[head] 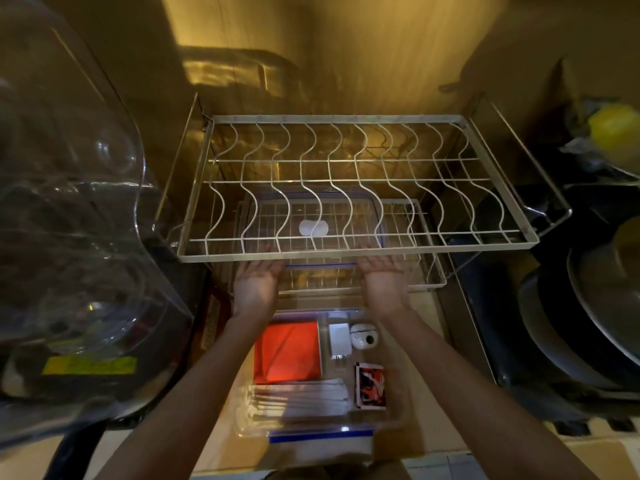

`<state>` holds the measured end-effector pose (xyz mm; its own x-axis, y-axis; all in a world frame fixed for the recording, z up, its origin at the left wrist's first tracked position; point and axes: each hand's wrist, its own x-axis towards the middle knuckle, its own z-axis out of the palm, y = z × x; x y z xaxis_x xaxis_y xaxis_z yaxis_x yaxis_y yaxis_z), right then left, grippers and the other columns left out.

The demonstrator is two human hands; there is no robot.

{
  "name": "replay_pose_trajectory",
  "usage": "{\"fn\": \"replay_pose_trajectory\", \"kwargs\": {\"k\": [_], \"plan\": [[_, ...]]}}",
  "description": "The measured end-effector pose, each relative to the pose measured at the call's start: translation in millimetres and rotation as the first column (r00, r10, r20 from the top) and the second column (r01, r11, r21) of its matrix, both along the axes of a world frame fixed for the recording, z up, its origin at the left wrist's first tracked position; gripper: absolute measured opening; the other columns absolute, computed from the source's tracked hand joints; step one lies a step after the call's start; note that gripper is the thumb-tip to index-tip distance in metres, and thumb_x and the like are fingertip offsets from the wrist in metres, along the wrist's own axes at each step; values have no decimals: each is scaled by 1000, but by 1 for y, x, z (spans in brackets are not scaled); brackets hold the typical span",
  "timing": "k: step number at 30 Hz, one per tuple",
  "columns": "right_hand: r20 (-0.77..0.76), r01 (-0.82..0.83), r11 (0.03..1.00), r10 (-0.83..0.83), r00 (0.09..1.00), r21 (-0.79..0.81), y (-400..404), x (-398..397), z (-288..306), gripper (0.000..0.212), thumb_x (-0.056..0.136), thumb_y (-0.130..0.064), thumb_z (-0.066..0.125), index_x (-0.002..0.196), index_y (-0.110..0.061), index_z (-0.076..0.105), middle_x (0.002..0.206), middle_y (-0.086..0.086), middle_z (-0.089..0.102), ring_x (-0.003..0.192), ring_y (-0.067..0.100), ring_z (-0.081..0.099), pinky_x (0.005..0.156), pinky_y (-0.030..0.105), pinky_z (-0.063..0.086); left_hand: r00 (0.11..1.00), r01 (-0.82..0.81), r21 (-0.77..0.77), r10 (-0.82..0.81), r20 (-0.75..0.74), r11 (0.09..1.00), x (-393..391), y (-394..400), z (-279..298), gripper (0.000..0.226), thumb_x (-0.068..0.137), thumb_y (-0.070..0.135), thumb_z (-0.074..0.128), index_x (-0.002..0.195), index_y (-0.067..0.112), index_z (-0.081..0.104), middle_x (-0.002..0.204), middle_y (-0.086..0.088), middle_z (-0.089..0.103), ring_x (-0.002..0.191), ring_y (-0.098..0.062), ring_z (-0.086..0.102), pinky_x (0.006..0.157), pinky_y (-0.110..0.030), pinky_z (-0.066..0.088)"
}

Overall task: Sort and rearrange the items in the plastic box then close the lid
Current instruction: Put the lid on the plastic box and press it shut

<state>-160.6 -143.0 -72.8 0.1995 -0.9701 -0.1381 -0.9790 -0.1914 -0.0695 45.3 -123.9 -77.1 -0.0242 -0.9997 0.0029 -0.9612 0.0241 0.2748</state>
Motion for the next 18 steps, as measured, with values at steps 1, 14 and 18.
{"fn": "replay_pose_trajectory", "kwargs": {"k": [1, 14, 18], "plan": [[0, -5, 1000, 5, 1000, -18, 1, -1, -2, 59, 81, -8, 58, 136, -19, 39, 147, 3, 41, 136, 21, 34, 117, 39, 12, 1000, 10, -12, -9, 10, 1000, 1, 1, 0, 41, 84, 7, 56, 124, 13, 56, 128, -12, 61, 125, -26, 51, 110, -36, 25], [290, -26, 920, 150, 945, -390, 57, -37, 5, 39, 83, -6, 47, 120, -8, 58, 123, 10, 63, 118, 27, 56, 109, 39, 29, 995, 71, -337, -88, -37, 939, -7, 61, 26, 26, 69, 12, 53, 86, 11, 73, 91, -8, 77, 88, -24, 72, 81, -29, 33], [704, 158, 973, 6, 710, -168, 86, -57, 32, 59, 79, -6, 68, 132, -19, 46, 129, -8, 55, 119, 7, 51, 104, 21, 42, 987, -40, -371, -22, -162, 928, -15, 98, 49, 14, 70, 7, 62, 77, 12, 72, 88, -8, 76, 97, -21, 64, 88, -28, 32]]}}
